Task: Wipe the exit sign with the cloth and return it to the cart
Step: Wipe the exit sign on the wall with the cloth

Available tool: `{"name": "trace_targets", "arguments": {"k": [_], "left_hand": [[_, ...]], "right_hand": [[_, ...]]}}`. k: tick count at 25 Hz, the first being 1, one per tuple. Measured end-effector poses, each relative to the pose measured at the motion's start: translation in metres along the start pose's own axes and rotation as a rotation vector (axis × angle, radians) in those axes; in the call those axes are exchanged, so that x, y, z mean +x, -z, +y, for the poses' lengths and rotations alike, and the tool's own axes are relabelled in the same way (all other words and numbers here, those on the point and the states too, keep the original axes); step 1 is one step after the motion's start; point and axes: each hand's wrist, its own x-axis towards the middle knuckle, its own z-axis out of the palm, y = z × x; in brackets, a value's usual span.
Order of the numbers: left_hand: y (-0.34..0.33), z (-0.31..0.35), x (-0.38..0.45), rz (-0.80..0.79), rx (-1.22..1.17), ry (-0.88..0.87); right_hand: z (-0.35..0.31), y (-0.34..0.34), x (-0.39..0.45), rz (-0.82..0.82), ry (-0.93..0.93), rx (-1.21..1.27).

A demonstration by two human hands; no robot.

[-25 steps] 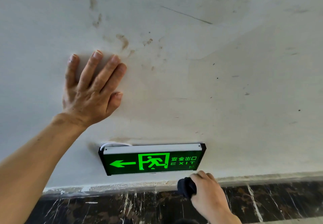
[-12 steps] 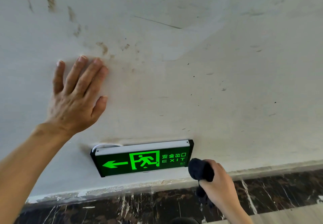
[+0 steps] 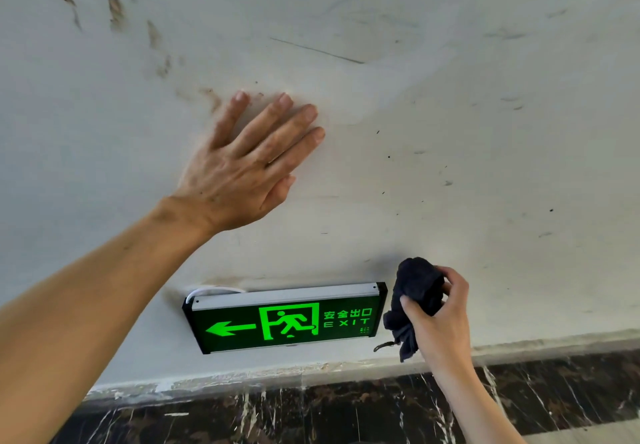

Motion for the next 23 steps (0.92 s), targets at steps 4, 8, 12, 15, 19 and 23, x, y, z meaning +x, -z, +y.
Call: {"name": "trace_targets", "arguments": {"k": [4,8,12,15,19,23], "left_hand": [[-0.008,0.0,-0.002,-0.009,0.122,-0.024],[-0.013,0.0,-0.002,0.009,0.147,-0.023],[-0.014,0.0,-0.005,0.014,0.175,-0.018],[-0.015,0.001,-0.005,0.019,0.189,-0.017],[-0.015,0.001,-0.004,0.023,0.199,-0.012],[-0.014,0.002,-0.004,0.011,0.197,-0.01]], "right_hand": [[0.006,-0.01,0.008,-0.005,0.059,-0.056],[0.02,-0.022,0.011,-0.042,0.151,-0.139],[0.033,-0.033,0.007,-0.025,0.334,-0.424],[0.038,-0.037,0.007,0.009,0.478,-0.562],[0.043,-0.037,0.004,0.016,0.569,-0.594],[0.074,-0.029,-0.016,-0.059,0.282,-0.483]]}}
